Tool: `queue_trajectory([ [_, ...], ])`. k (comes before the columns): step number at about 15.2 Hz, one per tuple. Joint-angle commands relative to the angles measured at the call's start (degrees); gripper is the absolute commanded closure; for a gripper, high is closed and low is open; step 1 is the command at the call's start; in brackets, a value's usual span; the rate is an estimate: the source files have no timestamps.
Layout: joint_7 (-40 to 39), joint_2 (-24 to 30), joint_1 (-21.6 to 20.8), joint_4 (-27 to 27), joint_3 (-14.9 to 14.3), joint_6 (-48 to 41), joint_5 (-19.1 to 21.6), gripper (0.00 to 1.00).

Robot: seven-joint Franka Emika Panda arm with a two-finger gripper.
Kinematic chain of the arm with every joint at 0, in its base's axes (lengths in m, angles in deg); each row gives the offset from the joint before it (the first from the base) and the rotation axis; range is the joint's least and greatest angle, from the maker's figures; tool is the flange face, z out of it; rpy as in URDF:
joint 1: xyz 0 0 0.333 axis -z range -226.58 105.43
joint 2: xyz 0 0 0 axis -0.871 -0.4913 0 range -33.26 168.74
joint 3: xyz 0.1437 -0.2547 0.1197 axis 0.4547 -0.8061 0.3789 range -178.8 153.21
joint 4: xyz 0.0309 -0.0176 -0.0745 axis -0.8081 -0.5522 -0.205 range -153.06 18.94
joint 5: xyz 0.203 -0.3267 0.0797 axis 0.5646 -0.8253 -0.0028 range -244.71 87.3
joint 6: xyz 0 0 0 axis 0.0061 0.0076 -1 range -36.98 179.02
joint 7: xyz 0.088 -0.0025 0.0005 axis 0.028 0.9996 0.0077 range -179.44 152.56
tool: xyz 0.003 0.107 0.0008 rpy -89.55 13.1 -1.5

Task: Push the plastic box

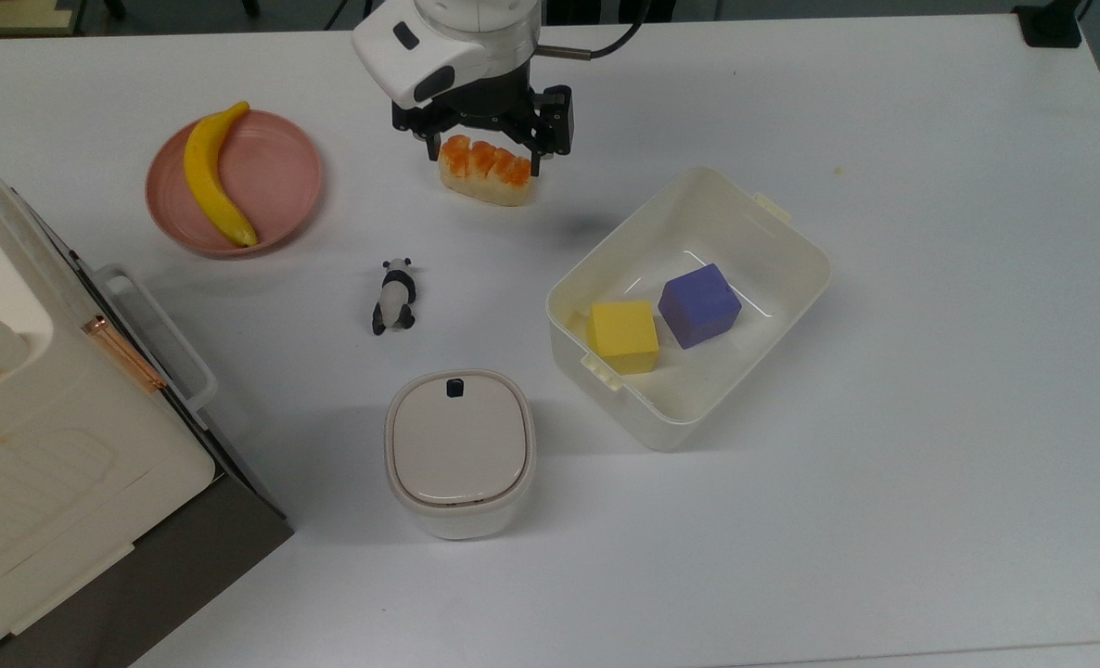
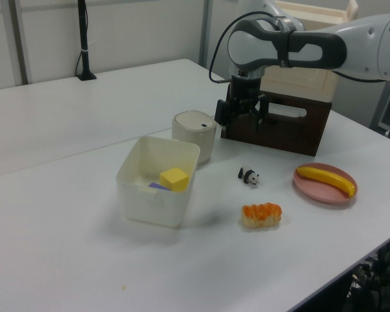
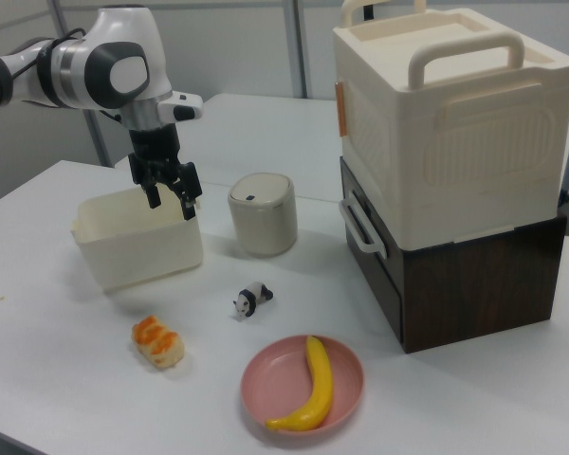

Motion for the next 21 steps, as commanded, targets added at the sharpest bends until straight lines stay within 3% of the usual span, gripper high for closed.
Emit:
queue_trajectory([
  [1,-10.01,0.62,-0.34,-0.58,0.07,-0.72,0.07,0.0],
  [6,-37.26,0.44,-1.3,-1.63,0.86,-1.33,0.33,0.0],
  [8,-43.35,-0.08,-2.18,-1.9,1.48,-1.43,0.16,0.0],
  [21,-47.42,-12.65,-7.63,0.03,1.48,14.03,-2.56,0.0],
])
